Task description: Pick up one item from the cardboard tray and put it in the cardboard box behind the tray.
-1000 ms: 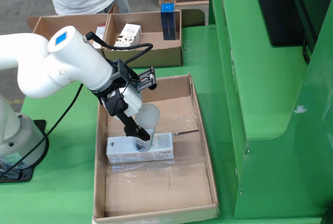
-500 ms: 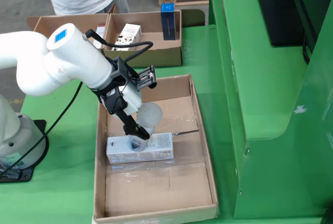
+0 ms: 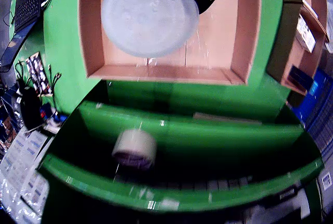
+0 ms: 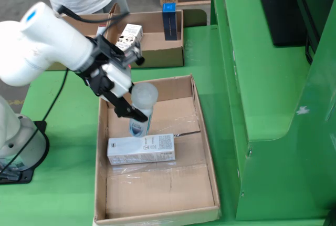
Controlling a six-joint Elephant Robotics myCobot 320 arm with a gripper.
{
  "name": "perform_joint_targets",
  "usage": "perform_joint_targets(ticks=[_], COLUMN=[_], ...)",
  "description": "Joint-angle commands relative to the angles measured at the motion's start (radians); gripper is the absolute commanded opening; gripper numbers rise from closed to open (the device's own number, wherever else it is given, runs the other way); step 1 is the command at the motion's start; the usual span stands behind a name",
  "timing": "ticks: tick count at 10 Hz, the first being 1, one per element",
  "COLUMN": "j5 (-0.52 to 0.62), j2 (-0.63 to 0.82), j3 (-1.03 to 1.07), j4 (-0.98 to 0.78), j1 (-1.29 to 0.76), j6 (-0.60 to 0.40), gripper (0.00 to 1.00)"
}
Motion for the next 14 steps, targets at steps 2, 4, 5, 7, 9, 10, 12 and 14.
perform_joint_targets(ticks=[2,4,5,7,9,10,12,14], j5=[-0.007,-0.007,0.000,0.004,0.020,0.021,0.021,0.049], j2=[0.061,0.062,0.054,0.042,-0.022,-0.054,-0.072,-0.094], j3=[0.147,0.196,0.240,0.283,0.380,0.439,0.474,0.527], j4=[-0.039,-0.067,-0.089,-0.112,-0.161,-0.202,-0.233,-0.299], j1=[0.019,0.019,0.010,0.016,0.052,0.091,0.125,0.203], j6=[-0.010,-0.014,-0.026,-0.042,-0.085,-0.107,-0.129,-0.197], gripper=[0.00,0.00,0.00,0.00,0.00,0.00,0.00,0.00])
